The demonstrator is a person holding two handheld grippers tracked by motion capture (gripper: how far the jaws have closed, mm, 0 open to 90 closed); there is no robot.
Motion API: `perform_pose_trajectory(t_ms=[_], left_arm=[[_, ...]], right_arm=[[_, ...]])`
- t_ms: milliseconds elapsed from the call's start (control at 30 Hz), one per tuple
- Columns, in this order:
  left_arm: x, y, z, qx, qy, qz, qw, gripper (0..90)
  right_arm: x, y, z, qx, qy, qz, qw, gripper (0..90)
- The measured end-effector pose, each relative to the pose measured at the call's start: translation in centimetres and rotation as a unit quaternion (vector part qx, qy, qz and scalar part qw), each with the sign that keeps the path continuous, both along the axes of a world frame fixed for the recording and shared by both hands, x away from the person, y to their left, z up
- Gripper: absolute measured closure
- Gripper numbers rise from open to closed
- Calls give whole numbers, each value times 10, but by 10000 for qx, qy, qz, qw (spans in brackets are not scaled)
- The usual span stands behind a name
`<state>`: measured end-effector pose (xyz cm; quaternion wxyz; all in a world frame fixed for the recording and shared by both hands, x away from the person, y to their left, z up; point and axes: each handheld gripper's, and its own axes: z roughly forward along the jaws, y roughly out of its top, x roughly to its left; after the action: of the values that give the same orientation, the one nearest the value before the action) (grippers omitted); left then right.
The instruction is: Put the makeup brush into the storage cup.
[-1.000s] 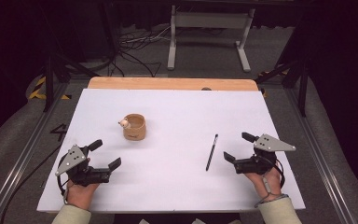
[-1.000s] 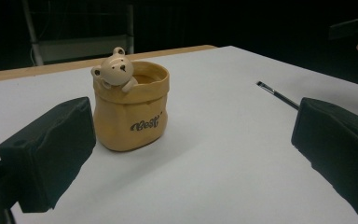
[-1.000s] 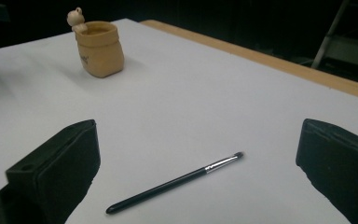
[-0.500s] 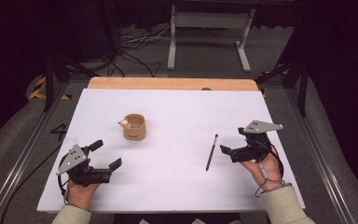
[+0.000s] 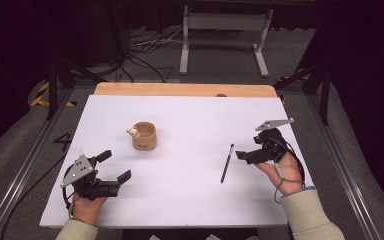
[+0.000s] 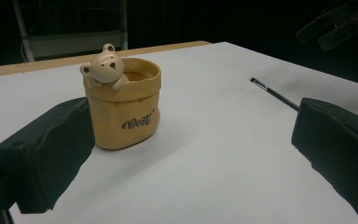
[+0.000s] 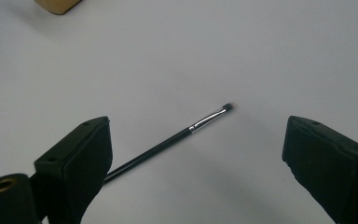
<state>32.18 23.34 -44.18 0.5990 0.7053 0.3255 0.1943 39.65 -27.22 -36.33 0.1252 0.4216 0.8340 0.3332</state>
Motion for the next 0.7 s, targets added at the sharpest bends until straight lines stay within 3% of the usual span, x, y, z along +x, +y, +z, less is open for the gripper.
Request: perform_pose_trajectory(t_ms=[367,700], left_arm=[[0,1,0,5,17,12,10000,1],[1,0,-1,-29,55,-18,10000,2]], right_arm=[[16,11,6,-465,448,-3,9979,86],[33,25,4,-951,901,-15,9914,90]])
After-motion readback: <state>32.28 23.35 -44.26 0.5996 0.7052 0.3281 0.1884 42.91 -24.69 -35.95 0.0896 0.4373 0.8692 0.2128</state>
